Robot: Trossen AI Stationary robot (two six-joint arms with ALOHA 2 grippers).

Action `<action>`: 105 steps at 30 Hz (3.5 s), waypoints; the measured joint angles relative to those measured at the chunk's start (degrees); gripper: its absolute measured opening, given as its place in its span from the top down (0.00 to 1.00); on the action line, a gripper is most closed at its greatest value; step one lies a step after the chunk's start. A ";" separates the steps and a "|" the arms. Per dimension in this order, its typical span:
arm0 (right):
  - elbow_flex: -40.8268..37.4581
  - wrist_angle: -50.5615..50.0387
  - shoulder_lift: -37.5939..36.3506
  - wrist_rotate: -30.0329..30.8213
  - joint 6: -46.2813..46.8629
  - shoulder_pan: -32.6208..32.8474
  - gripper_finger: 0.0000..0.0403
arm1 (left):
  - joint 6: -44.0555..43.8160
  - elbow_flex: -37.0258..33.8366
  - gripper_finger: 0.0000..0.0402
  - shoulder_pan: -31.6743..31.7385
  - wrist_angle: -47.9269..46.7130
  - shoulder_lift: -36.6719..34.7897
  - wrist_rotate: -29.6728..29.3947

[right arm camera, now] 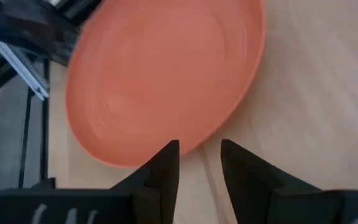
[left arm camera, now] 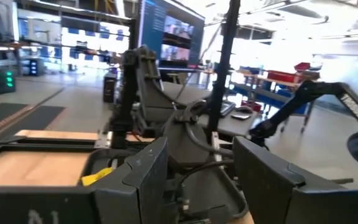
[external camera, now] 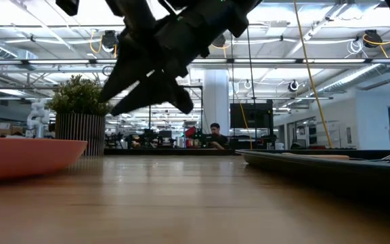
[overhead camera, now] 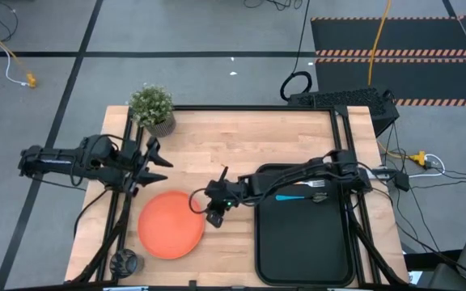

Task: Pick and place plate/cup/fork/spoon on tray
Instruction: Put the orange plate to the bottom of blue spoon on the black table tray

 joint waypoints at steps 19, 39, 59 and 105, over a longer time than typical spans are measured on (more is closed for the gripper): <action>-0.22 10.09 7.03 0.28 11.08 1.10 0.72 | -0.11 -0.07 0.54 -4.78 2.45 7.62 -0.90; -0.22 12.25 7.92 3.37 11.47 1.25 0.72 | -1.41 -0.07 0.54 -12.21 3.96 10.41 -5.99; -0.26 -5.69 1.62 1.92 2.60 1.07 0.72 | -12.21 -0.09 0.54 -14.76 -12.53 20.16 -21.37; -2.05 -33.29 -16.29 22.36 8.94 7.74 0.72 | -25.39 -0.15 0.54 -9.78 -11.60 54.52 -23.72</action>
